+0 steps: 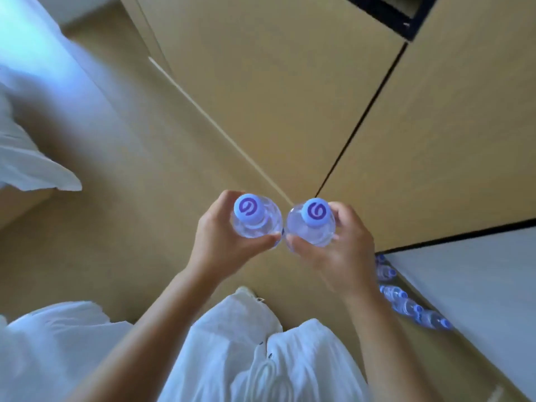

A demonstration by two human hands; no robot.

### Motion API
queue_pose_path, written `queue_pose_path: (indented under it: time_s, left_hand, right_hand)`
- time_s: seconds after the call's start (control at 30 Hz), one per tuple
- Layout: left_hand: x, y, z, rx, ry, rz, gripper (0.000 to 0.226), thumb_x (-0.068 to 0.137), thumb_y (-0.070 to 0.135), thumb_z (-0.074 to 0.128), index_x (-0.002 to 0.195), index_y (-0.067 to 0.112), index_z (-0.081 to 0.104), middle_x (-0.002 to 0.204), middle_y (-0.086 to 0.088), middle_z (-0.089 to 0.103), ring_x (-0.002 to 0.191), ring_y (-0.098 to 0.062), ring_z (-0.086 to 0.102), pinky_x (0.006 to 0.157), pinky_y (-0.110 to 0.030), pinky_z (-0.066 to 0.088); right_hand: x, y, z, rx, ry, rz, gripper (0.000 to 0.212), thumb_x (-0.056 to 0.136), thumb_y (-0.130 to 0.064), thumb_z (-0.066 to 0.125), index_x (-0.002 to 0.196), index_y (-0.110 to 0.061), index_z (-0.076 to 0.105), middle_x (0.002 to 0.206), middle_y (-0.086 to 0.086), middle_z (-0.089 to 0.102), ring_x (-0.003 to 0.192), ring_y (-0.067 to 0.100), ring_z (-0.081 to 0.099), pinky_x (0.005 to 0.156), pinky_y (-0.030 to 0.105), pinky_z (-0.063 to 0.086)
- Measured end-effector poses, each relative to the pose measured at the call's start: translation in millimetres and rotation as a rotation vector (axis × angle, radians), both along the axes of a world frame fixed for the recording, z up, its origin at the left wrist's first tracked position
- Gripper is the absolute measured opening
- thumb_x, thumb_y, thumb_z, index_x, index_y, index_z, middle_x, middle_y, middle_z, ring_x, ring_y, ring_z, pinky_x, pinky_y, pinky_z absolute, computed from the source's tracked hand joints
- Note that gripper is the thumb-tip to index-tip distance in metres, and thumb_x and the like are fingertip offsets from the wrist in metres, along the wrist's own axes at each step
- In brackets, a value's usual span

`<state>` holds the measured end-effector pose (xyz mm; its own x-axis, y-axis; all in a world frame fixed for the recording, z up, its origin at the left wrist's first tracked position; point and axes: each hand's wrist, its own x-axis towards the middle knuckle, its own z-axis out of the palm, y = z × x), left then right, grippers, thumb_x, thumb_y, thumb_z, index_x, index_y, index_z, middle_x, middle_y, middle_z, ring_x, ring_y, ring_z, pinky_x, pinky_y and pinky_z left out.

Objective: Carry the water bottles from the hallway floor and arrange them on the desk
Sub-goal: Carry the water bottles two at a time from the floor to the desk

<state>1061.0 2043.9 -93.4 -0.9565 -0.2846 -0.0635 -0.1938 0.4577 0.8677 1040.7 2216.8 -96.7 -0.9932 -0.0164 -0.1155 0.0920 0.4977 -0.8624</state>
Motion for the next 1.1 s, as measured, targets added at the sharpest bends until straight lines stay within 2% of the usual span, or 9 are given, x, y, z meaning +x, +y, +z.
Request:
queue_pose_path:
  time_s: [0.1,0.17,0.3,0.4,0.53,0.67,0.83,1.0,1.1]
  left_hand:
    - [-4,-53,16,0.004,0.03,0.117,0.048,0.044,0.05,0.072,0.077,0.035,0.042,0.082,0.008,0.056,0.077,-0.012,0.055,0.066,-0.019,0.041]
    - [-4,-85,24,0.003,0.022,0.181,0.054,0.041,0.052,0.07,0.082,0.026,0.045,0.087,-0.003,0.058,0.08,-0.019,0.057,0.067,-0.024,0.045]
    - [1,-136,34,0.082,0.029,0.368,0.063,0.039,0.049,0.074,0.09,0.019,0.053,0.092,-0.005,0.063,0.085,-0.023,0.063,0.079,-0.045,0.052]
    - [-2,-165,37,0.119,0.043,0.5,0.055,0.039,0.049,0.074,0.086,0.029,0.054,0.09,0.001,0.065,0.083,-0.017,0.064,0.078,-0.044,0.054]
    - [-25,-205,35,0.13,0.037,0.623,0.056,0.038,0.05,0.073,0.086,0.03,0.054,0.089,0.005,0.065,0.08,-0.01,0.065,0.076,-0.039,0.055]
    - [-68,-248,32,0.117,0.058,0.677,0.059,0.039,0.051,0.075,0.09,0.03,0.055,0.09,0.006,0.065,0.083,-0.011,0.065,0.076,-0.036,0.055]
    - [-140,-298,38,0.15,0.114,0.763,0.052,0.043,0.038,0.082,0.088,0.03,0.056,0.083,0.009,0.067,0.074,-0.001,0.065,0.066,-0.02,0.05]
    - [-203,-348,46,0.178,0.135,0.869,0.058,0.036,0.05,0.076,0.087,0.029,0.058,0.082,0.007,0.069,0.077,-0.01,0.067,0.071,-0.03,0.054]
    - [-233,-383,49,0.15,0.142,0.921,0.056,0.036,0.05,0.076,0.086,0.034,0.056,0.085,0.01,0.067,0.079,-0.006,0.065,0.072,-0.027,0.052]
  right_hand:
    - [-21,-59,17,0.009,0.053,0.123,0.057,0.05,-0.051,0.075,0.093,-0.018,0.057,0.086,-0.009,0.065,0.079,0.014,0.061,0.069,0.037,0.051]
    - [-31,-94,26,0.011,0.073,0.211,0.06,0.051,-0.05,0.082,0.094,-0.016,0.057,0.086,-0.008,0.065,0.078,0.014,0.062,0.068,0.036,0.05]
    - [-52,-153,39,0.047,0.12,0.356,0.052,0.055,-0.041,0.084,0.091,-0.017,0.057,0.083,-0.007,0.065,0.075,0.015,0.061,0.066,0.035,0.05]
    - [-72,-195,43,0.044,0.125,0.457,0.052,0.054,-0.043,0.083,0.09,-0.016,0.058,0.083,-0.006,0.067,0.075,0.016,0.063,0.068,0.038,0.051]
    - [-109,-247,45,0.049,0.125,0.574,0.057,0.051,-0.054,0.077,0.093,-0.02,0.058,0.083,-0.01,0.067,0.076,0.013,0.064,0.069,0.036,0.053]
    - [-164,-294,43,0.054,0.126,0.654,0.056,0.052,-0.055,0.077,0.094,-0.023,0.057,0.083,-0.012,0.066,0.076,0.01,0.064,0.069,0.033,0.053]
    - [-247,-355,53,0.051,0.156,0.749,0.055,0.055,-0.048,0.081,0.096,-0.021,0.058,0.086,-0.01,0.067,0.078,0.011,0.064,0.071,0.033,0.053]
    - [-322,-418,64,0.058,0.155,0.835,0.053,0.054,-0.048,0.08,0.095,-0.022,0.058,0.087,-0.01,0.066,0.078,0.01,0.064,0.071,0.03,0.052]
    - [-354,-460,65,0.054,0.158,0.86,0.051,0.055,-0.046,0.081,0.093,-0.021,0.058,0.085,-0.01,0.066,0.077,0.011,0.064,0.069,0.03,0.052]
